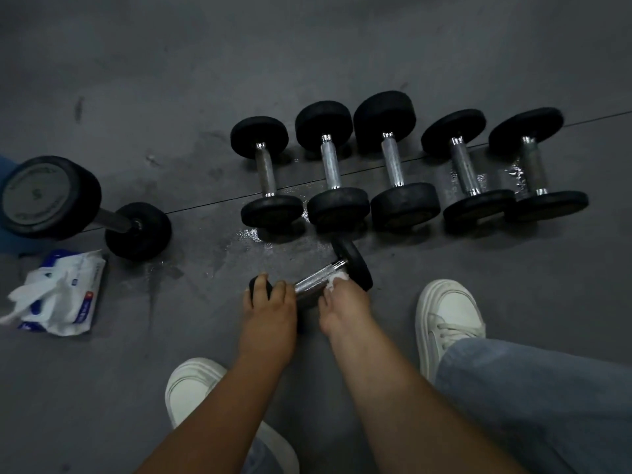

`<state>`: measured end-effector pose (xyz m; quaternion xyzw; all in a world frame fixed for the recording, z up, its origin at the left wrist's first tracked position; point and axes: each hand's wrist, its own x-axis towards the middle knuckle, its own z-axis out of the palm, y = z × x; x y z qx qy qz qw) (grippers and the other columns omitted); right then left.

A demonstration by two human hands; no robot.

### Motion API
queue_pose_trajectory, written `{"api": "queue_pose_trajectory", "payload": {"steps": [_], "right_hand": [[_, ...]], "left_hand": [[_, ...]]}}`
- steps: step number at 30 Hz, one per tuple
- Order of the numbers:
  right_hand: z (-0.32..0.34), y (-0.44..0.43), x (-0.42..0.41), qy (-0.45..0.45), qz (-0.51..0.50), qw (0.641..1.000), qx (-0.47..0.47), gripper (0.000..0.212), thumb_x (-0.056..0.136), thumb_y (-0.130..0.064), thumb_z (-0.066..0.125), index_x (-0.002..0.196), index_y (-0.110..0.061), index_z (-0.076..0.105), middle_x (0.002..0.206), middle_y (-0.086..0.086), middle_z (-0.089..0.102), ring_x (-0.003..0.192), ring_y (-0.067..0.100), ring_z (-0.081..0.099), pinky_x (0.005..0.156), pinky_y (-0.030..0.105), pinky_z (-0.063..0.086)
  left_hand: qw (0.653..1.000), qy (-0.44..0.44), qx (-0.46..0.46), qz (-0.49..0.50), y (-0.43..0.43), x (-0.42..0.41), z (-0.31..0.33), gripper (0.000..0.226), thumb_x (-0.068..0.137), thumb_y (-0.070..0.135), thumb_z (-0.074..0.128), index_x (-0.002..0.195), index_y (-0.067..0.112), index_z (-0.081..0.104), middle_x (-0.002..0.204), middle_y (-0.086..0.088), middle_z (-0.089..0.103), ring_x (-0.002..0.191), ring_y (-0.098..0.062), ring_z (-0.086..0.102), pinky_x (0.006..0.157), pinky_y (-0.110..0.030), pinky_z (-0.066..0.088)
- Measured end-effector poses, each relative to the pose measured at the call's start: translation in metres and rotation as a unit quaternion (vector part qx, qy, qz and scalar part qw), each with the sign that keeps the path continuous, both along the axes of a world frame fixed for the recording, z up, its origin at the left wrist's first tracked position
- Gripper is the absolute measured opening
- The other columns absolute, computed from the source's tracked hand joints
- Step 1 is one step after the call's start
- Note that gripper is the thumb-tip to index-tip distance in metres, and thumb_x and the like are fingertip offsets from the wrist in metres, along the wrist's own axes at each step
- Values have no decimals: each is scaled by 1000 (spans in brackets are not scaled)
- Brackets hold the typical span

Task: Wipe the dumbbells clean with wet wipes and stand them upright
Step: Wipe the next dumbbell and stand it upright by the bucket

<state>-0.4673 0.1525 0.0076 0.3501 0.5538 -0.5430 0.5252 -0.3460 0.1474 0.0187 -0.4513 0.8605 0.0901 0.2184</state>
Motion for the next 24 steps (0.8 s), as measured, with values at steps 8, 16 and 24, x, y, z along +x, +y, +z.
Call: {"api": "queue_pose_trajectory", "payload": {"steps": [8,16,24], "right_hand": [[-5,2,-7,-57,-64,996,-23,38,102,-22,39,138,-12,47,146,6,46,135,19,42,108,30,32],[4,-3,-7,-66,-30,997,-28,33,97,-15,32,115,-11,59,142,5,50,127,14,47,100,25,33],[-1,-1,-8,-75,-45,996,-29,25,98,-18,35,103,-13,58,139,3,51,126,14,47,89,25,34]], "left_hand": [[1000,-3,4,-3,1,-1,5,50,87,19,50,136,12,47,137,-6,51,139,-39,29,109,-49,32],[1000,6,9,-3,0,-2,7,53,93,22,46,144,13,36,145,-3,41,144,-37,18,113,-46,24],[1000,8,14,2,0,-3,7,55,92,22,50,144,13,37,145,-4,43,144,-37,19,114,-47,23]]}}
